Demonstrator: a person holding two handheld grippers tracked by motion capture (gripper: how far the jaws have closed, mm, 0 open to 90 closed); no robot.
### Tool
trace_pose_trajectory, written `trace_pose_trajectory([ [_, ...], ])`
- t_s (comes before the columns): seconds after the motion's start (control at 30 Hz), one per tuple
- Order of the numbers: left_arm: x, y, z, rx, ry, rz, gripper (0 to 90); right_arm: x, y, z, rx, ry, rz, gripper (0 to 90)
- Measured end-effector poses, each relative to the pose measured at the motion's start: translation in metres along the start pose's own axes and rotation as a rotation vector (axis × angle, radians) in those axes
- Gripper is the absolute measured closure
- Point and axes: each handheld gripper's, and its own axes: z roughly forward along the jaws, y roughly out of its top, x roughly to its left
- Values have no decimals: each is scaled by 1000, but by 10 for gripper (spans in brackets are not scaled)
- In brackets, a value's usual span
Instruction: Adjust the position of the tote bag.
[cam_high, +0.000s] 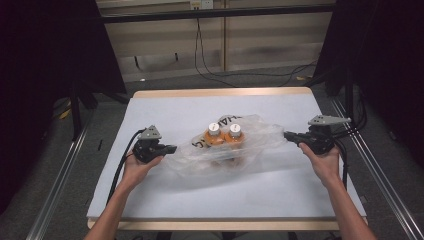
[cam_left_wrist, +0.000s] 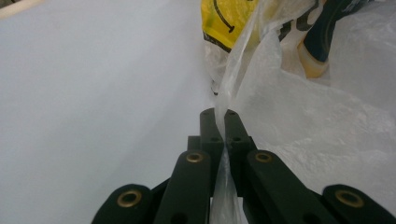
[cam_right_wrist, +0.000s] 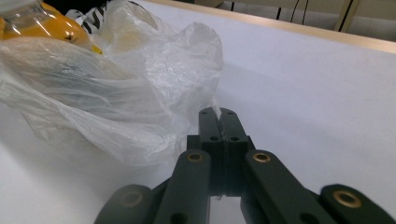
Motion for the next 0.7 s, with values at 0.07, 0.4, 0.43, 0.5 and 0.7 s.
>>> trace_pose_trajectory([
  [0.07,-2,-1,3,34,7,10,899,-1,-2,3,16,1,5,900],
  [0.4,0,-9,14,78,-10,1,899,-10,-20,17,88,3,30,900],
  [0.43,1,-10,15,87,-6,9,899,-10,-21,19,102,0,24,900],
  [0.5,1,-12,16,98,-2,5,899,-10,-24,22,118,0,24,900],
  [0.7,2,-13,19,120,7,24,899,-11,-31,29,159,-8,15,900],
])
